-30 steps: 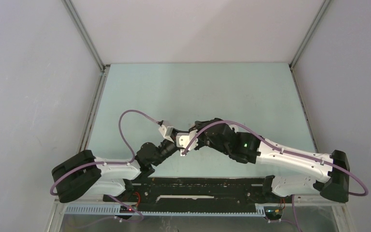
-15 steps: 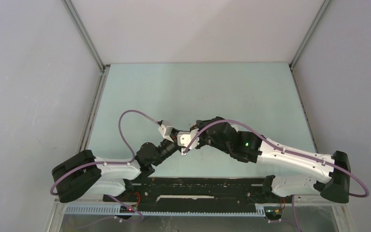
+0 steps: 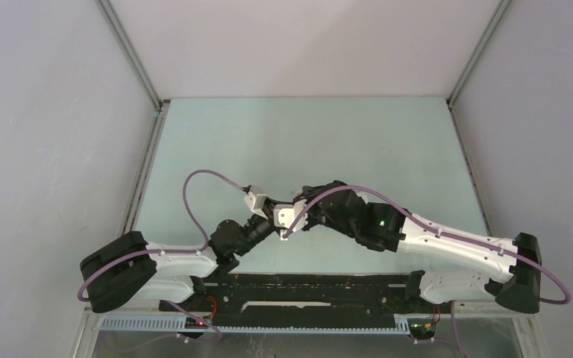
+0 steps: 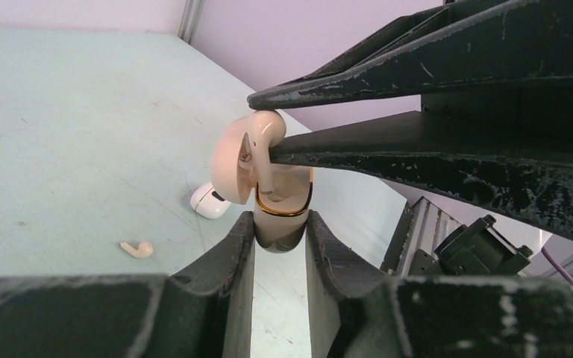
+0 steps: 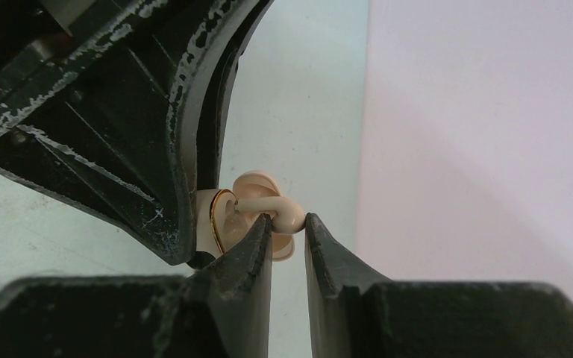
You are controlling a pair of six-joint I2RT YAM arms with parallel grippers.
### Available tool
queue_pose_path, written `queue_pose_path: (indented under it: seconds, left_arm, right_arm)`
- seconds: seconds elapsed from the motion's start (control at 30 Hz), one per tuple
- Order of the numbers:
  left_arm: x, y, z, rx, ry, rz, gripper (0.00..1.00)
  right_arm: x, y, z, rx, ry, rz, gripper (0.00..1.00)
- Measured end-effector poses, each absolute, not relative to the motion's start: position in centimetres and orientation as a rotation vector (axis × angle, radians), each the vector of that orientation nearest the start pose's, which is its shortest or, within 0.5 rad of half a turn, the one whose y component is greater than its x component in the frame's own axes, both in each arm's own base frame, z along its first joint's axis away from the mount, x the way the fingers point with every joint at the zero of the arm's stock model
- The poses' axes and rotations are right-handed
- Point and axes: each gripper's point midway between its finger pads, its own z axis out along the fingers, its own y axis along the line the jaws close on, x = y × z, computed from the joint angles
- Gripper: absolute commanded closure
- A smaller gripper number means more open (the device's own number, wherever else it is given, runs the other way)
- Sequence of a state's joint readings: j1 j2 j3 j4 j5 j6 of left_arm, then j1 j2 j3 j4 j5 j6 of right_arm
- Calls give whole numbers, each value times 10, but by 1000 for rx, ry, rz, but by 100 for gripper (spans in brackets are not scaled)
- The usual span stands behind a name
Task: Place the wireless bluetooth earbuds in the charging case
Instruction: Place the earbud in the charging case.
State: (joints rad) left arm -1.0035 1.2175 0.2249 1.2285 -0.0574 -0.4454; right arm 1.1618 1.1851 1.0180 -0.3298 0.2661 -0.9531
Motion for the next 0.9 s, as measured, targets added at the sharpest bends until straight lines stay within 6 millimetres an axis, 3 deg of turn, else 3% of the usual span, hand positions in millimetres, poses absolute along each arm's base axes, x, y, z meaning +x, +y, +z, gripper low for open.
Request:
queue_pose_path:
  seconds: [0.57, 0.73, 0.9]
  left_arm:
    - [193, -310, 214, 331, 1384, -1180, 100]
    - [193, -310, 214, 331, 1384, -1181, 100]
    - [192, -310, 214, 335, 1384, -1181, 100]
  right_arm:
    - [215, 305, 244, -1710, 1142, -130, 100]
    - [214, 305, 243, -1716, 1139, -130, 87]
    - [212, 304, 243, -1726, 1136, -126, 80]
